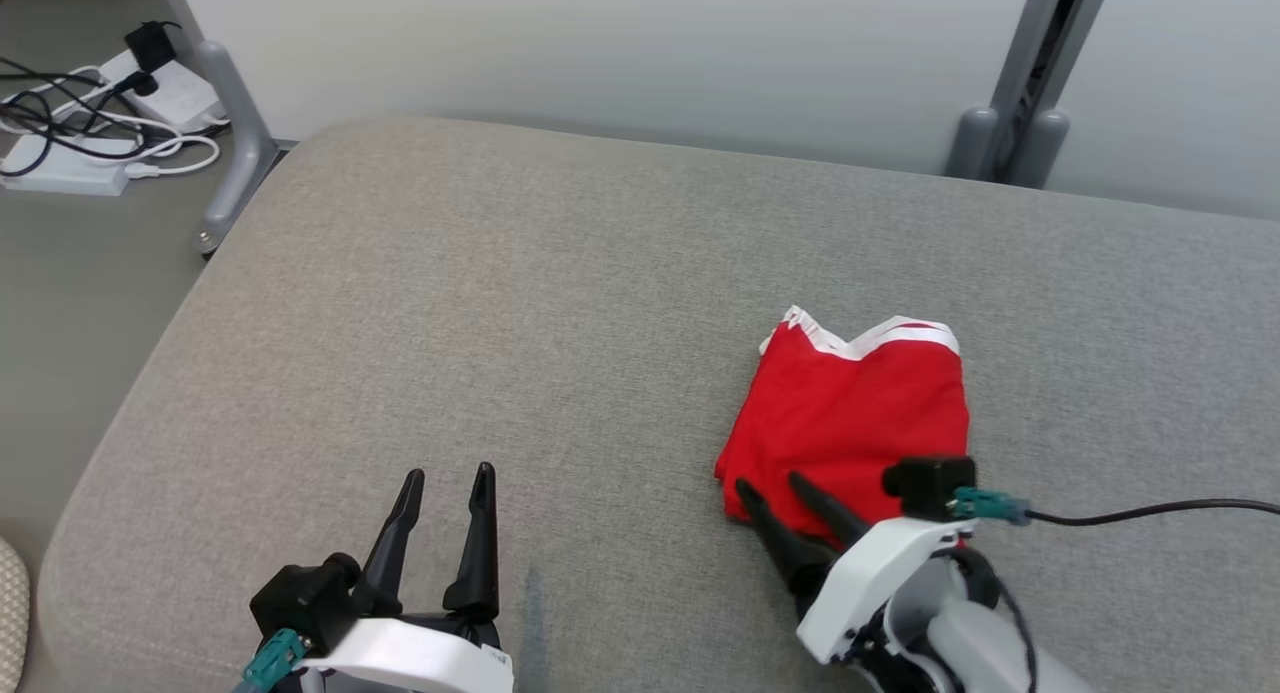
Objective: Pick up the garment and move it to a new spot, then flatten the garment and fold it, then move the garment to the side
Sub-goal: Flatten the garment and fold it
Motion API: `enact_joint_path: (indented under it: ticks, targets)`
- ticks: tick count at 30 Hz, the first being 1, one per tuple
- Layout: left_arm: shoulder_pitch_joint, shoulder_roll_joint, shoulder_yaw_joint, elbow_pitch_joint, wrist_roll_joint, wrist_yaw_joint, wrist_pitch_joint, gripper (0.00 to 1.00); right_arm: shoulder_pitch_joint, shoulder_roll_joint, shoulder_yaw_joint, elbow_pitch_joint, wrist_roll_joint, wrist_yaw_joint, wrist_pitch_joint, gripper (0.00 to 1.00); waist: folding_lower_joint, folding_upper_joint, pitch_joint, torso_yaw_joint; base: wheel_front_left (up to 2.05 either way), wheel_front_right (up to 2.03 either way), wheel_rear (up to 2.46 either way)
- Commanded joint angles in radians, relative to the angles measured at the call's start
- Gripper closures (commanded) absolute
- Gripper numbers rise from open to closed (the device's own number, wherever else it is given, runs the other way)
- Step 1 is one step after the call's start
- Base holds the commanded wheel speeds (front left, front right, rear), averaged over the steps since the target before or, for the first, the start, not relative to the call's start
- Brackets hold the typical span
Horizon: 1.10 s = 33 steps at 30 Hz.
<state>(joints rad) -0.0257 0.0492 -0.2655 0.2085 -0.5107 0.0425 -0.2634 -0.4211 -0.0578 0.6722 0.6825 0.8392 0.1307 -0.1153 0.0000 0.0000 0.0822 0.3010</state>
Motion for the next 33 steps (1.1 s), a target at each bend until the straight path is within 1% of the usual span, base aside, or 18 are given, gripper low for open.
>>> enact_joint_path:
  ticks: [1,6,9,11,13,14,15,16,21,24,28,33]
  targets:
    - [-0.003,0.004,0.008,-0.006,0.005,0.004,-0.002,0.0,-0.006,-0.024,-0.016,-0.021,-0.003,0.0,-0.015,0.0,0.0,0.0,-0.003,-0.014,0.0,0.0,0.0]
    - [-0.013,0.004,0.028,-0.017,0.009,0.003,-0.002,0.0,0.006,-0.084,-0.075,-0.084,-0.034,0.0,-0.052,0.0,0.0,0.0,-0.01,-0.047,0.0,0.0,0.0]
    - [-0.014,0.004,0.045,-0.027,0.012,-0.002,-0.002,0.0,0.024,-0.134,-0.132,-0.122,-0.096,0.0,-0.076,0.0,0.0,0.0,-0.017,-0.076,0.0,0.0,0.0]
    - [-0.016,0.004,0.055,-0.033,0.018,-0.004,-0.002,0.0,0.041,-0.153,-0.187,-0.152,-0.127,0.0,-0.089,0.0,0.0,0.0,-0.022,-0.096,0.0,0.0,0.0]
    - [-0.018,0.004,0.065,-0.04,0.024,-0.007,-0.002,0.0,0.054,-0.19,-0.24,-0.178,-0.201,-0.001,-0.107,0.0,0.0,0.0,-0.025,-0.114,0.0,0.0,0.0]
    - [-0.02,0.004,0.069,-0.043,0.029,-0.009,-0.002,0.0,0.066,-0.199,-0.269,-0.191,-0.238,-0.001,-0.116,0.0,0.0,0.0,-0.026,-0.122,0.0,0.0,0.0]
    - [-0.021,0.004,0.071,-0.046,0.032,-0.012,-0.002,0.0,0.081,-0.197,-0.302,-0.207,-0.271,-0.001,-0.122,0.0,0.0,0.0,-0.028,-0.13,0.0,0.0,0.0]
    - [-0.023,0.004,0.08,-0.051,0.042,-0.014,-0.002,0.0,0.109,-0.193,-0.368,-0.25,-0.335,0.0,-0.135,0.0,0.0,0.0,-0.031,-0.143,0.0,0.0,0.0]
    - [-0.012,0.004,0.088,-0.052,0.062,-0.009,-0.002,0.0,0.195,-0.158,-0.524,-0.349,-0.445,0.0,-0.145,0.0,0.0,0.0,-0.034,-0.171,0.0,0.0,0.0]
    - [-0.003,0.004,0.079,-0.049,0.068,-0.014,-0.001,0.0,0.244,-0.135,-0.579,-0.403,-0.531,0.0,-0.15,0.0,0.0,0.0,-0.033,-0.182,0.0,0.0,0.0]
    - [0.008,0.004,0.068,-0.043,0.086,-0.015,-0.002,0.0,0.296,-0.092,-0.639,-0.476,-0.607,-0.001,-0.15,0.0,0.0,0.0,-0.031,-0.191,0.0,0.0,0.0]
    - [0.02,0.004,0.049,-0.032,0.11,-0.011,-0.001,0.0,0.345,-0.037,-0.706,-0.53,-0.637,-0.001,-0.15,0.0,0.0,0.0,-0.033,-0.199,0.0,0.0,0.0]
